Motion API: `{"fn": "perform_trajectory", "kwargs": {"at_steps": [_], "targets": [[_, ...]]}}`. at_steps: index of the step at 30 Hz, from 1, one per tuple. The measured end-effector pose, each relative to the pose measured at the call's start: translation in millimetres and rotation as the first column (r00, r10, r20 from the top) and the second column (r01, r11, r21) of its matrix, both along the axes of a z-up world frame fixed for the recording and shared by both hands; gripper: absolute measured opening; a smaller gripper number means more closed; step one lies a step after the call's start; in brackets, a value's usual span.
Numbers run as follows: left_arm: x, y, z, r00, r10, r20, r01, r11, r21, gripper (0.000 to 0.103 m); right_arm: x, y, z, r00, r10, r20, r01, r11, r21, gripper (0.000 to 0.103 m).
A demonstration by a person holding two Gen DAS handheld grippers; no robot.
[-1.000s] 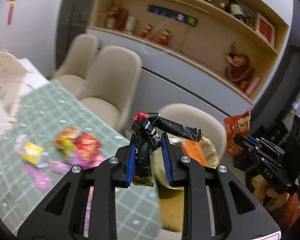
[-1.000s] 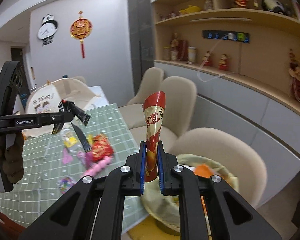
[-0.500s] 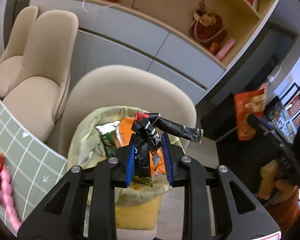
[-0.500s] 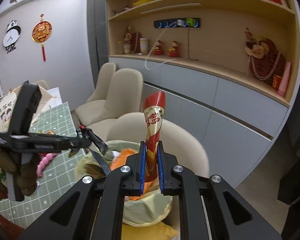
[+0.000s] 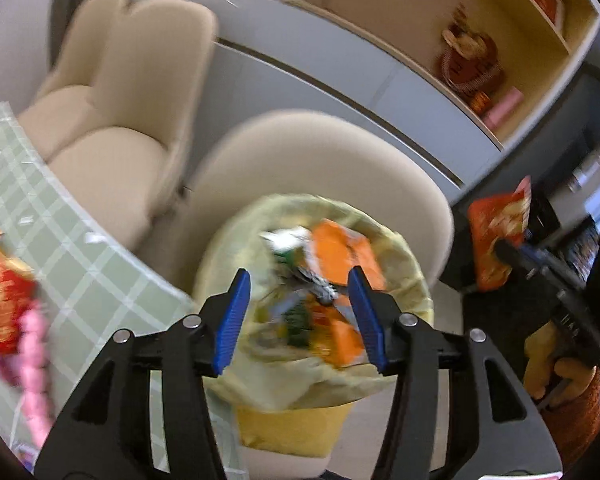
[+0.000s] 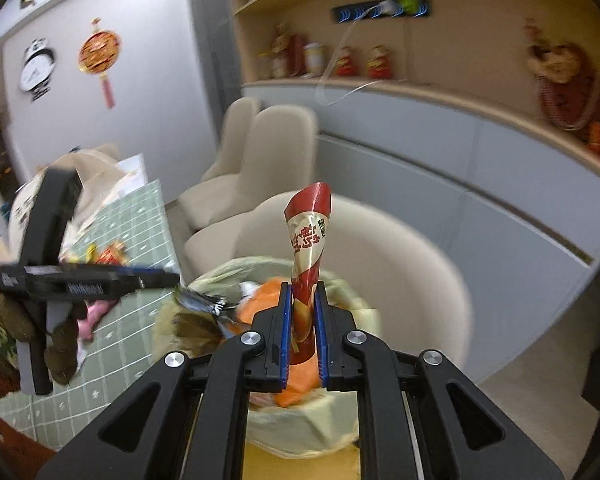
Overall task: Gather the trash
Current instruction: 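Lower the red-white stick snack into the bin and open the right tool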
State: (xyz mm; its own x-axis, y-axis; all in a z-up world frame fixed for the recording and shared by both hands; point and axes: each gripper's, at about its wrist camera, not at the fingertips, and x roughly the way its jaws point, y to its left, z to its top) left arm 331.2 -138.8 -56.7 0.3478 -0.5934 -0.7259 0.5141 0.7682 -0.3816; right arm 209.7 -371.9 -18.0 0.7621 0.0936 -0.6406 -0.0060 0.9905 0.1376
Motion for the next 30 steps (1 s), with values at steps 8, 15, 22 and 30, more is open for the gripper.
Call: {"fn": "perform_trajectory", "kwargs": {"at_steps": [8,15,22,30], "targets": [[-11.9,85.1,20.7,0.974,0.226,0.028,-0.227,0.974,0.020,0.048,61.9,53.6,-51.4,0.969,0.212,-0.128,-0.186,0.964,0.189,0.012],[-37.8,152.0,19.8,0.938,0.347,0.027,-0.348,0.934,0.088,0.048,96.2,60.5,-105.2,0.932,0.176,-0.316,-0.103,0.967,0.234,0.012],[-57.4,206.8,16.5,0.903,0.431,0.000,-0.428,0.897,0.113,0.048,86.7,63.3,-127.6,0.914,0.137,-0.382,-0.090,0.986,0.139,0.012],[-73.7,254.0,18.0,0.889,0.457,-0.004,-0.455,0.885,0.098,0.048,68.4,91.2,-108.2,0.949,0.062,-0.311,-0.059,0.998,0.018,0.041]]}}
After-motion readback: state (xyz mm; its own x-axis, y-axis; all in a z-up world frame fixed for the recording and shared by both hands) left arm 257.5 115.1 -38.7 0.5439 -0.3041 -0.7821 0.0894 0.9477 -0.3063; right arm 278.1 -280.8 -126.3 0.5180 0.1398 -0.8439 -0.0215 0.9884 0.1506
